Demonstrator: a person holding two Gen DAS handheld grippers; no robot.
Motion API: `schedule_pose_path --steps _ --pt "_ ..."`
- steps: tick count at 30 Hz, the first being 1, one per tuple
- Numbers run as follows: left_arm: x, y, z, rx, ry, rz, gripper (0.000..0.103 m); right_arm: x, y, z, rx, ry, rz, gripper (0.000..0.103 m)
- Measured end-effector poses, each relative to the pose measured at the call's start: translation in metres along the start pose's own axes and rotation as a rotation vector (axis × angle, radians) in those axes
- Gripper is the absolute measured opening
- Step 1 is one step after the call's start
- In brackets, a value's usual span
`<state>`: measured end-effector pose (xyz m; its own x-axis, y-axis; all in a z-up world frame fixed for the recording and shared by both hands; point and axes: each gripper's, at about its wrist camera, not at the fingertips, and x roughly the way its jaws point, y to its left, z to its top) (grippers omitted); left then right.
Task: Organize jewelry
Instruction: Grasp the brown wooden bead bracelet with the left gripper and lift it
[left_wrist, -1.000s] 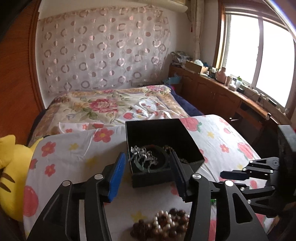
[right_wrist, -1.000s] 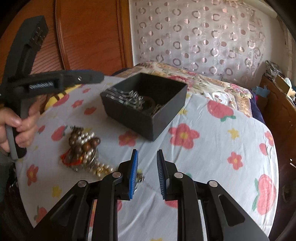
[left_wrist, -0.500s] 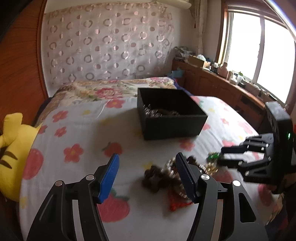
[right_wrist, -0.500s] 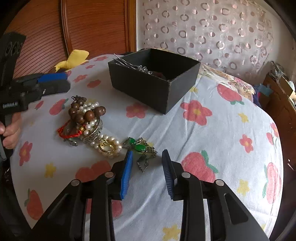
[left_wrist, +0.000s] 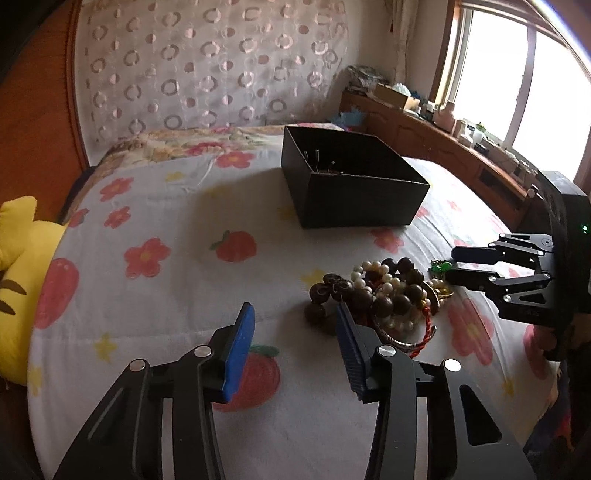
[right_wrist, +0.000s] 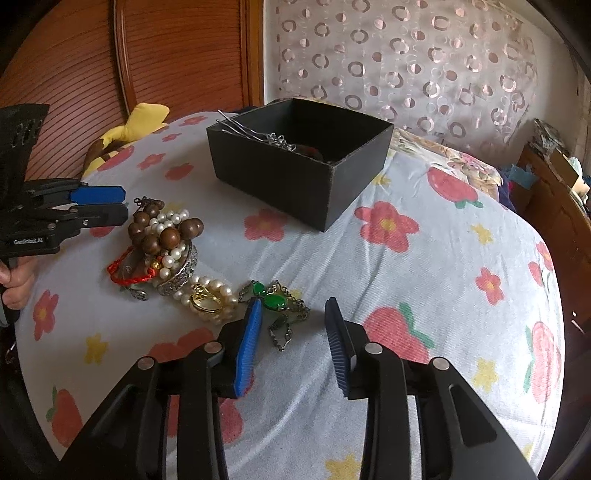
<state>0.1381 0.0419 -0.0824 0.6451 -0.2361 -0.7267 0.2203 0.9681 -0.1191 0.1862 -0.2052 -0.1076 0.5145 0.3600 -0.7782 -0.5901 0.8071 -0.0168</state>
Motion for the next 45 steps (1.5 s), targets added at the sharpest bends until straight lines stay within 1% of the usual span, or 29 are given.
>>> schedule_pose_path --steps 6,10,14,17,19,21,25,31,32,33,34,37,45 --pt "0.010 -0.006 0.010 0.029 0.031 -0.005 0.042 0.001 0.000 0.000 0.000 0.000 -0.010 0.040" --pt "0.015 -0.011 0.014 0.045 0.048 0.005 0.041 0.000 -0.001 0.000 0.003 0.000 -0.008 0.040" --pt "0.018 -0.012 0.015 0.048 0.059 -0.007 0.040 0.001 0.000 0.000 0.003 0.000 -0.008 0.040" --pt "0.022 -0.009 0.014 0.026 0.067 -0.049 0.035 0.001 0.000 0.000 0.003 0.000 -0.007 0.040" --pt "0.023 -0.009 0.015 0.012 0.069 -0.082 0.025 0.001 -0.001 0.000 0.003 0.000 -0.007 0.040" --pt "0.025 -0.011 0.016 0.011 0.072 -0.104 0.018 0.000 -0.001 0.000 0.002 0.000 -0.008 0.041" --pt "0.027 -0.018 0.016 0.036 0.069 -0.086 0.017 0.001 -0.001 0.000 0.003 0.000 -0.007 0.041" --pt "0.027 -0.020 0.016 0.043 0.066 -0.080 0.017 0.001 -0.001 0.000 0.003 0.000 -0.007 0.041" --pt "0.026 -0.021 0.016 0.049 0.065 -0.079 0.016 0.001 0.000 0.000 0.003 0.000 -0.008 0.041" --pt "0.026 -0.022 0.016 0.052 0.065 -0.081 0.012 0.001 0.000 0.000 0.003 0.000 -0.007 0.041" --pt "0.025 -0.023 0.015 0.052 0.068 -0.084 0.012 0.001 -0.001 0.000 0.003 0.000 -0.007 0.042" --pt "0.012 -0.024 0.015 0.052 0.033 -0.070 0.012 0.001 -0.001 0.000 0.004 0.000 -0.007 0.042" --pt "-0.038 -0.034 0.025 0.043 -0.096 -0.095 0.012 0.001 0.000 0.000 0.003 0.000 -0.007 0.042"
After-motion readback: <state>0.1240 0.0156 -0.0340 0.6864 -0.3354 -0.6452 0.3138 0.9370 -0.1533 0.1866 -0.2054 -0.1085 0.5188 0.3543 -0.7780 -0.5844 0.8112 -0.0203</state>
